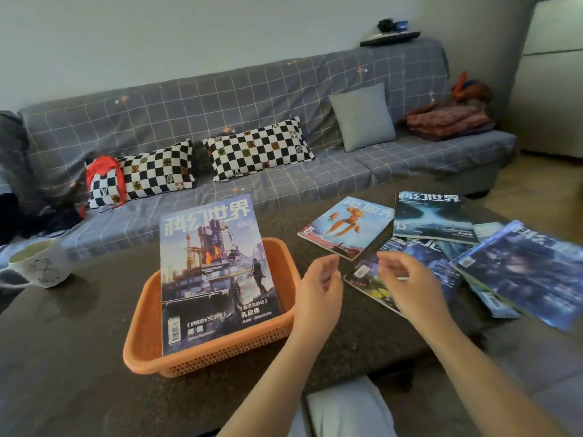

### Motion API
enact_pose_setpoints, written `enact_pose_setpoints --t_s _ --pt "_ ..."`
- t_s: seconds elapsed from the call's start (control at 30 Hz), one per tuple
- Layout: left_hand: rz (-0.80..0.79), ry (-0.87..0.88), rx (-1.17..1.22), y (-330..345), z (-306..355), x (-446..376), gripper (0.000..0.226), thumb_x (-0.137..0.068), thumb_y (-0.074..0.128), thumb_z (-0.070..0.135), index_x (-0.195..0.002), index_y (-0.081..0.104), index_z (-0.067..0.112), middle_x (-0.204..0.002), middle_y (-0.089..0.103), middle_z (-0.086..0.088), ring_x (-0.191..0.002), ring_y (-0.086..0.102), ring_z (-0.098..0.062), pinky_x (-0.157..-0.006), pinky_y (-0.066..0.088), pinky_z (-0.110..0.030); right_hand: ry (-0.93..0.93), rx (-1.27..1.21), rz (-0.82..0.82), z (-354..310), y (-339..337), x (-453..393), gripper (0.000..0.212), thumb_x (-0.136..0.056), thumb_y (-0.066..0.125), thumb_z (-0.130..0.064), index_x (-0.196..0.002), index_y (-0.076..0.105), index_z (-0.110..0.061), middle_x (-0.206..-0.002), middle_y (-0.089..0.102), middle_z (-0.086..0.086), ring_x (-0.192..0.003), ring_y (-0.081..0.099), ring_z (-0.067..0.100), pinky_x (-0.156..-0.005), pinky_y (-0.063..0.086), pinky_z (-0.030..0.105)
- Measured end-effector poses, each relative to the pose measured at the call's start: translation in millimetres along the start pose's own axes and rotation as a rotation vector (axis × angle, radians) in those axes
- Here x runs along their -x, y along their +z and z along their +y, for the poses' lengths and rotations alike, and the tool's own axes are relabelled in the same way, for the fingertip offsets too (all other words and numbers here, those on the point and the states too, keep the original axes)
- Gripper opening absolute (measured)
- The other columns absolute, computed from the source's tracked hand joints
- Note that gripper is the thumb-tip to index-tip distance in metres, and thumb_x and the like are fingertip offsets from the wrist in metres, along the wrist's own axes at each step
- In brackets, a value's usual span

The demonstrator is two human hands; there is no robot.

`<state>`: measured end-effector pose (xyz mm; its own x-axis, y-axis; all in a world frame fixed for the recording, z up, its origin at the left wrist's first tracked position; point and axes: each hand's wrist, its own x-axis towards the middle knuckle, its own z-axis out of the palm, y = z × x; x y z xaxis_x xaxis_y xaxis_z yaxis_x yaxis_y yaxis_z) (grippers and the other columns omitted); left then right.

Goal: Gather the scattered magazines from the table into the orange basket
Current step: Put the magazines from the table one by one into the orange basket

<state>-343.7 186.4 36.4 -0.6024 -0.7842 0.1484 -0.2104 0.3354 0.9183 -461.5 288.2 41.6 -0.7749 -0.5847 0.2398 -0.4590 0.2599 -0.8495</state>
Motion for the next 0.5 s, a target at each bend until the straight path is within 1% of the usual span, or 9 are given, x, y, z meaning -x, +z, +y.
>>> enact_pose_setpoints --t_s 0.07,0.13,0.23,0.3,0.33,0.4,0.5 --pt "-0.068 -0.001 0.028 29 5 -9 0.031 -0.096 0.054 0.019 -0.125 0.056 0.03 -0.112 0.059 0.024 -0.096 0.055 0.015 -0.068 0.04 0.003 0.034 -0.028 0.061 19 -21 -4 0.023 -0.089 0.058 -0.019 -0.112 0.062 -0.021 -0.098 0.061 -0.012 -0.088 0.056 0.003 -0.067 0.037 0.011" --pt "-0.127 0.014 0.036 58 10 -16 0.029 -0.095 0.054 0.018 -0.123 0.058 0.027 -0.111 0.061 0.02 -0.099 0.057 0.008 -0.07 0.04 0.002 0.072 -0.033 0.116 40 -40 -8 0.022 -0.089 0.058 -0.02 -0.111 0.062 -0.023 -0.098 0.061 -0.011 -0.086 0.056 0.002 -0.068 0.039 0.014" --pt "-0.207 0.025 0.004 101 16 -26 0.03 -0.095 0.053 0.017 -0.125 0.058 0.019 -0.111 0.061 0.013 -0.101 0.058 0.0 -0.07 0.038 0.003 0.133 0.0 0.21 73 -66 -13 0.019 -0.089 0.059 -0.021 -0.107 0.063 -0.023 -0.092 0.061 -0.012 -0.078 0.053 -0.002 -0.062 0.036 0.006" --pt "-0.268 0.023 -0.015 129 17 -32 0.029 -0.095 0.053 0.016 -0.123 0.059 0.016 -0.11 0.061 0.01 -0.103 0.058 -0.004 -0.074 0.037 -0.002 0.185 0.008 0.275 94 -81 -16 0.018 -0.088 0.059 -0.021 -0.106 0.064 -0.022 -0.089 0.06 -0.011 -0.078 0.054 -0.001 -0.06 0.036 0.006" --pt "-0.294 0.023 -0.026 142 17 -35 0.027 -0.095 0.053 0.015 -0.122 0.059 0.015 -0.109 0.062 0.009 -0.103 0.058 -0.006 -0.075 0.037 -0.004 0.214 0.007 0.298 104 -87 -17 0.019 -0.088 0.059 -0.021 -0.107 0.064 -0.021 -0.09 0.06 -0.01 -0.08 0.055 0.003 -0.062 0.036 0.009" --pt "-0.325 0.029 -0.059 165 17 -43 0.027 -0.095 0.053 0.014 -0.121 0.06 0.013 -0.107 0.062 0.006 -0.1 0.058 -0.008 -0.075 0.037 -0.006 0.269 0.002 0.329 123 -99 -19 0.022 -0.089 0.058 -0.019 -0.11 0.064 -0.016 -0.095 0.063 -0.005 -0.085 0.057 0.008 -0.069 0.04 0.02" --pt "-0.354 0.023 -0.098 194 17 -54 0.03 -0.095 0.054 0.016 -0.124 0.06 0.01 -0.116 0.065 0.0 -0.106 0.059 -0.012 -0.081 0.038 -0.01 0.325 0.0 0.368 145 -114 -22 0.024 -0.09 0.057 -0.013 -0.113 0.063 -0.007 -0.105 0.066 0.006 -0.09 0.058 0.014 -0.077 0.043 0.026"
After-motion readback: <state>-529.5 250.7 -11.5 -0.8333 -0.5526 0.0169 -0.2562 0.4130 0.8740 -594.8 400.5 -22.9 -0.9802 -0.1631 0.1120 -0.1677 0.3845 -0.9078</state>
